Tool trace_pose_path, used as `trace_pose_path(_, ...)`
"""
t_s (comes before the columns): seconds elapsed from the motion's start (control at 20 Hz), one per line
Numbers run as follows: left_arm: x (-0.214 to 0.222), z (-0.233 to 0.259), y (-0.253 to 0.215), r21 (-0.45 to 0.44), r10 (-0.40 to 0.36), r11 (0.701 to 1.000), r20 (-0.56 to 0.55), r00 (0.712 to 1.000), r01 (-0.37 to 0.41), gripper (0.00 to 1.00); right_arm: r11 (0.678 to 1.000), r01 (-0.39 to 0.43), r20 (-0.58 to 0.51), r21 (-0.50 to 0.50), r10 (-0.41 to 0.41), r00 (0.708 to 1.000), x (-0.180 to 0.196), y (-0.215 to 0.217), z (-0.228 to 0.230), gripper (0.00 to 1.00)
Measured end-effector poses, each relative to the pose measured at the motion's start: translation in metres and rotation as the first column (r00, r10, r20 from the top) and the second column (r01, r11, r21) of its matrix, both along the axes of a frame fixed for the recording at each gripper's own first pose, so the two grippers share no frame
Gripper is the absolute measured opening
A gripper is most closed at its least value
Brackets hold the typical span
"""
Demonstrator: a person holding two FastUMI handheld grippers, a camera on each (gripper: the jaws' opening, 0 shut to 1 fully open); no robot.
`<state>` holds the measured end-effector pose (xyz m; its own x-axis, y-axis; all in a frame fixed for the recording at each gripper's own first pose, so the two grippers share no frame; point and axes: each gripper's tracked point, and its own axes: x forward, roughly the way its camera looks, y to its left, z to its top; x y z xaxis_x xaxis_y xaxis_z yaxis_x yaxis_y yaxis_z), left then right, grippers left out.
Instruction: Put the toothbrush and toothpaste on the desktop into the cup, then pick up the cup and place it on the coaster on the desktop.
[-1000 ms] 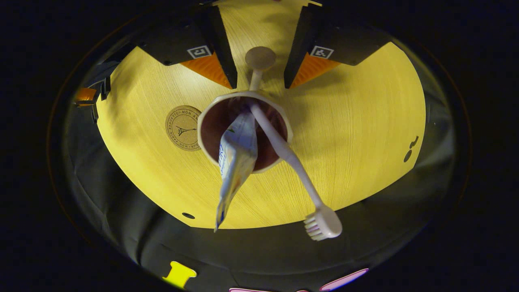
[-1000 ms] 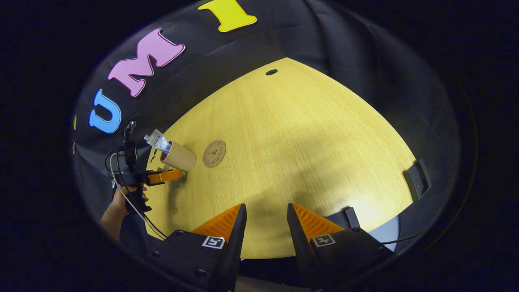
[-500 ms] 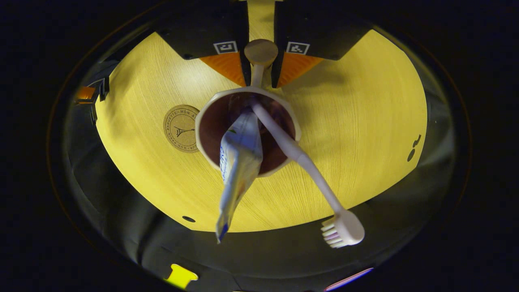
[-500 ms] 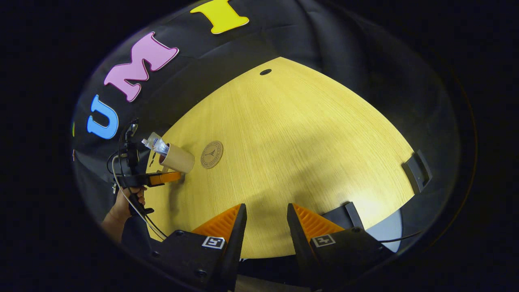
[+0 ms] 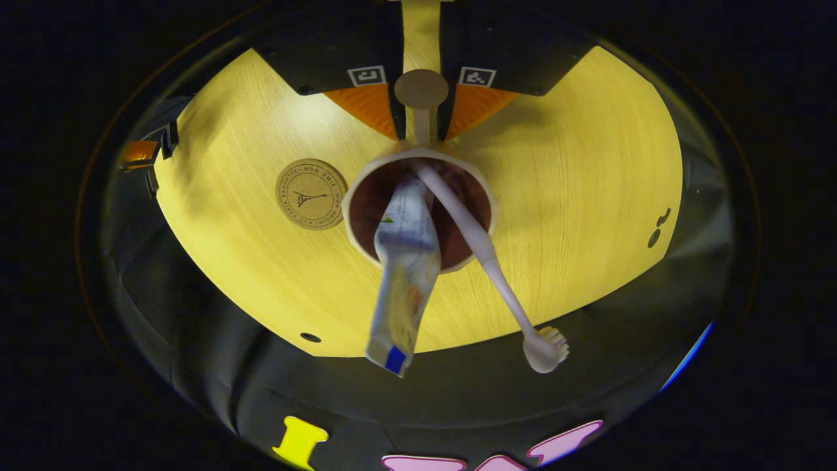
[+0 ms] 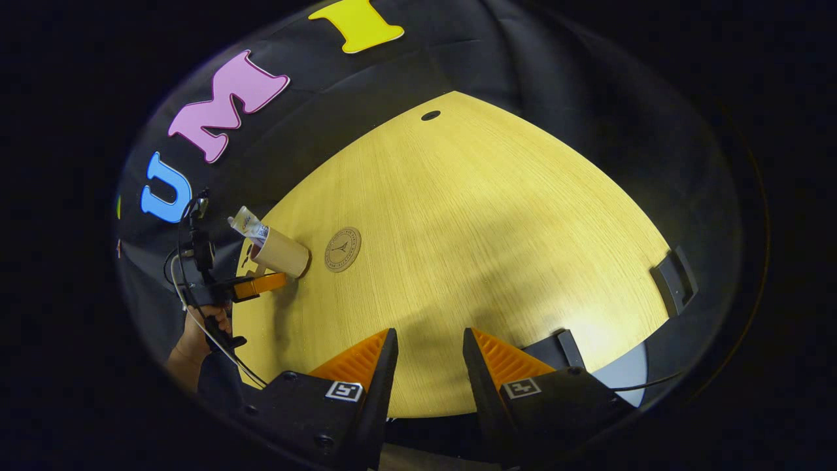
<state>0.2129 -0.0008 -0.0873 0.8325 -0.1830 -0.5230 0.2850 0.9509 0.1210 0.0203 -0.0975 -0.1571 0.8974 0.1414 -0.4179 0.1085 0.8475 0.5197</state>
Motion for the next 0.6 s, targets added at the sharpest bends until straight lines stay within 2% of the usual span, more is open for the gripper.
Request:
trace_pose_path(0.2,-0.002,0.008,-0.024,-0.001,-0.038,0.999,0.038,0.999,0.038,0.26,1.000,0.002,0.001,0.004,-0.002,1.000,-0.001,-0.006,-0.001,0.62)
trace_pose_path(0.5,-0.008,0.009,-0.075,-0.004,-0.125,0.992,0.039,0.991,0.125,0.25,1.000,0.015,0.001,0.017,-0.015,1.000,-0.007,-0.023,-0.003,0.62)
trace_pose_path(0.55,-0.008,0.008,-0.082,0.002,-0.135,0.991,0.038,0.990,0.135,0.30,1.000,0.016,0.000,0.018,-0.016,1.000,-0.006,-0.026,-0.005,0.62)
trace_pose_path(0.6,-0.008,0.006,-0.088,0.010,-0.142,0.990,0.037,0.989,0.142,0.25,1.000,0.018,-0.003,0.020,-0.018,1.000,-0.007,-0.028,-0.006,0.62)
